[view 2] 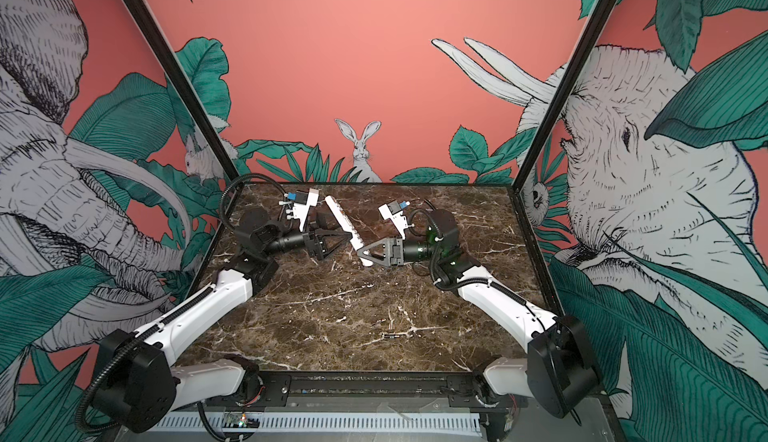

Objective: Load the batteries into the remote control

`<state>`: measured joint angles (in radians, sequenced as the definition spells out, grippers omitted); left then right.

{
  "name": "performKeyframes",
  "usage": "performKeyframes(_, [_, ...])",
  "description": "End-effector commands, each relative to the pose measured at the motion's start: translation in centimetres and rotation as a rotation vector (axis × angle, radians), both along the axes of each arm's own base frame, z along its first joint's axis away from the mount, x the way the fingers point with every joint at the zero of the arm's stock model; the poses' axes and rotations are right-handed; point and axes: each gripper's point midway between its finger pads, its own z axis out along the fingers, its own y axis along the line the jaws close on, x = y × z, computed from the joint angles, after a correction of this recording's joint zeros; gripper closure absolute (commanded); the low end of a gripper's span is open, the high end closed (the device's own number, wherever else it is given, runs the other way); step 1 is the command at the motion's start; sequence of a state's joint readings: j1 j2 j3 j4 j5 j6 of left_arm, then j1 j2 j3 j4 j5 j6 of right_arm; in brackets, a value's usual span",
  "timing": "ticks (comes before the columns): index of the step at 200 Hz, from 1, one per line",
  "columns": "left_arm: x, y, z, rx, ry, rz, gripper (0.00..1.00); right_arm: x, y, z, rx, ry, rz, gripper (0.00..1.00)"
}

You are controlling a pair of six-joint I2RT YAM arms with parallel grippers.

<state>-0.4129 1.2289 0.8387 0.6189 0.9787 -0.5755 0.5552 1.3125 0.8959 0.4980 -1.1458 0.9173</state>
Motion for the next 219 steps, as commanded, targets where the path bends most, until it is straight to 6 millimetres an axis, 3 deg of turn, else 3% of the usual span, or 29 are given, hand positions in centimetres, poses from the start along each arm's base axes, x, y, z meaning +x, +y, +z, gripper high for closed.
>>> performKeyframes(1, [-0.9, 0.5, 3.7, -0.070, -0.096, -0.024, 0.08, -0.8, -0.2, 1.2, 0.049, -0.051, 0.041, 0.63])
performKeyframes(37, [-0.8, 0.8, 5.1, -0.095, -0.113, -0.035, 0.15, -0.9, -0.3, 0.8, 0.044, -0.048, 0.047, 0.63])
performKeyframes(96, [-0.2, 0.8, 4.8, -0.087, -0.091, -0.036, 0.35, -0.5, 0.0, 0.2, 0.033, -0.047, 0.054, 0.61])
performKeyframes(119, [-0.1, 0.9, 4.9, -0.087, -0.094, -0.030, 0.46, -0.3, 0.1, 0.0, 0.027, -0.046, 0.054, 0.58])
performKeyframes(134, [0.1, 0.8, 4.8, -0.081, -0.089, -0.026, 0.61, -0.2, 0.2, -0.2, 0.017, -0.052, 0.055, 0.57])
performKeyframes(154, [0.6, 0.7, 4.2, -0.057, -0.070, -0.018, 0.67, -0.1, 0.2, -1.0, -0.020, -0.064, 0.048, 0.52])
performKeyframes(186, [2.1, 1.0, 3.0, -0.020, -0.027, 0.054, 0.70, 0.4, -0.3, -2.4, -0.128, -0.124, -0.014, 0.27])
performKeyframes(219, [4.2, 1.5, 0.6, 0.123, 0.059, 0.172, 0.71, 1.7, -1.5, -3.7, -0.324, -0.274, -0.164, 0.14])
